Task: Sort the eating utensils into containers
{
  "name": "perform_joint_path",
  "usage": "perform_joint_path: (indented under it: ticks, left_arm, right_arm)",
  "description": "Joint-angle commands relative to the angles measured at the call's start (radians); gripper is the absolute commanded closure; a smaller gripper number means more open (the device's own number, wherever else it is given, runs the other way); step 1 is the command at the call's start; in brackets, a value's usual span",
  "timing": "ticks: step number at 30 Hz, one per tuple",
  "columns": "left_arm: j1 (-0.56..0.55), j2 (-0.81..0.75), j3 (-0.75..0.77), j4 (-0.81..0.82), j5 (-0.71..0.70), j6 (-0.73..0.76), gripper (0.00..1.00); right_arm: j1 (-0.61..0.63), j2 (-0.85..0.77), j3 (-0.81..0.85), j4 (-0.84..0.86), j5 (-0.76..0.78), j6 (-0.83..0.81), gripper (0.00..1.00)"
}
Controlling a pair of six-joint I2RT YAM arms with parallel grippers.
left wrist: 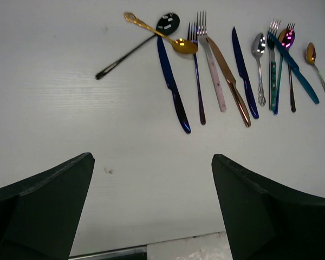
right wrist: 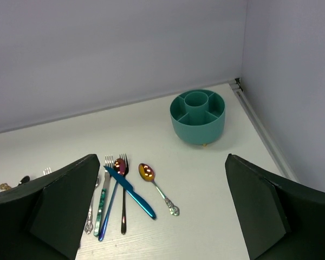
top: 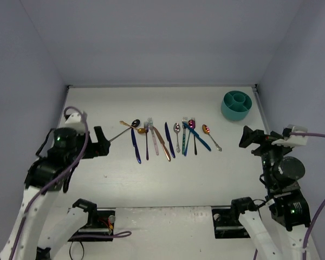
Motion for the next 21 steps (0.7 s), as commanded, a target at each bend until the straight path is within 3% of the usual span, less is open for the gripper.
perform_joint_path:
  ticks: [1, 5, 16, 21]
  left_arm:
    - [-0.007, 0.220, 0.053, 0.029, 0.095, -0.116, 0.12]
    - [-0.051, 0.404, 0.095, 0.035, 0.024, -0.178, 0.13]
    - [-0.196, 0.805, 0.135, 0.216, -0.097, -0.338, 0.40]
    - [-0.225, 0.944, 0.183, 0.244, -0.150, -0.375, 0.46]
  right_arm:
    - [0.009, 0.082, -0.016, 0.034, 0.023, 0.040, 0.00]
    - [0.009, 0.135, -0.009, 0.001, 0.017, 0.053, 0.00]
    - [0.009, 0.147, -0.042, -0.028, 0.018, 0.085, 0.00]
    - [0.009, 0.133, -0.050, -0.028, 0.000, 0.080, 0.00]
